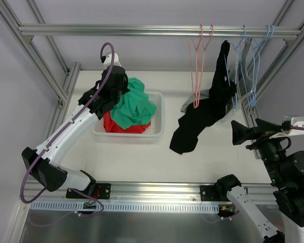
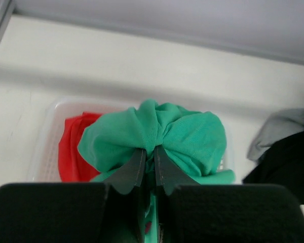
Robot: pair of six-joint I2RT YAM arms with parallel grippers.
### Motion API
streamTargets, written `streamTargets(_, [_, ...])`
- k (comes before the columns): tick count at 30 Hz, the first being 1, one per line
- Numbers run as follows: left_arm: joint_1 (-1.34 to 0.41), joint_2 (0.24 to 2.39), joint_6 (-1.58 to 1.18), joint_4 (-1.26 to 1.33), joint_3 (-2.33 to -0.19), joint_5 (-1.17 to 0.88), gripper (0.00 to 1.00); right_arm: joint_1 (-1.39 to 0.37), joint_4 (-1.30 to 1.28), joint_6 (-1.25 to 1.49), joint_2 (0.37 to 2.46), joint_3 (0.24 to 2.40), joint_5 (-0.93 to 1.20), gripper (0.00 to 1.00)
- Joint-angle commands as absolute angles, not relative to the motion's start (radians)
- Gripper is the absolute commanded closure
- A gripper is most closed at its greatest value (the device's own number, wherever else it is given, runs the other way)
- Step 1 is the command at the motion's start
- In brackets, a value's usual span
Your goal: Remove the tank top from the hanger
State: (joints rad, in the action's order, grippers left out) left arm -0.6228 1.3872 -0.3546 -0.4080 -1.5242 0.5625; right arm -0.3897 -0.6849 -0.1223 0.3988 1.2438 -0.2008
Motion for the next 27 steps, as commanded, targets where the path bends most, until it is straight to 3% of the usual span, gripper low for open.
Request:
streamTargets(1, [-0.586, 1.325, -0.495, -0.388, -1.427, 0.505, 1.00, -0.391, -0.620, -0.113, 0.425, 1.239, -0.184, 0.01])
streamTargets(10, [-0.522, 1.503, -0.670, -0.385, -1.160, 0.359, 1.00, -0.391, -0.604, -0.110, 0.469, 1.227, -0.144, 0.01])
streamTargets(16, [-0.523, 1.672, -0.649, -0.371, -1.157, 0.252, 1.00, -0.391, -0.597, -0.120, 0.485, 1.221, -0.138, 0.01])
streamTargets(23, [-0.523, 1.496, -0.700, -0.374, -1.068, 0.304, 1.00, -0.391, -0.774, -0.215, 0.714, 1.394, -0.225, 0.00])
streamTargets(24, [-0.523, 1.465, -0.695, -0.376, -1.065, 0.302, 0.94, -0.390, -0.793, -0.231, 0.754, 1.463, -0.247, 0.01])
streamTargets(25, [-0.523, 1.403, -0.681, -0.379, -1.065, 0.299, 0.73, -0.385, -0.811, -0.268, 0.797, 1.501, -0.280, 0.01])
streamTargets(27, [-0.522, 1.305, -0.670, -0.383, -1.066, 0.279, 0.63, -0.345, -0.865, -0.287, 0.930, 1.625, -0.269, 0.03])
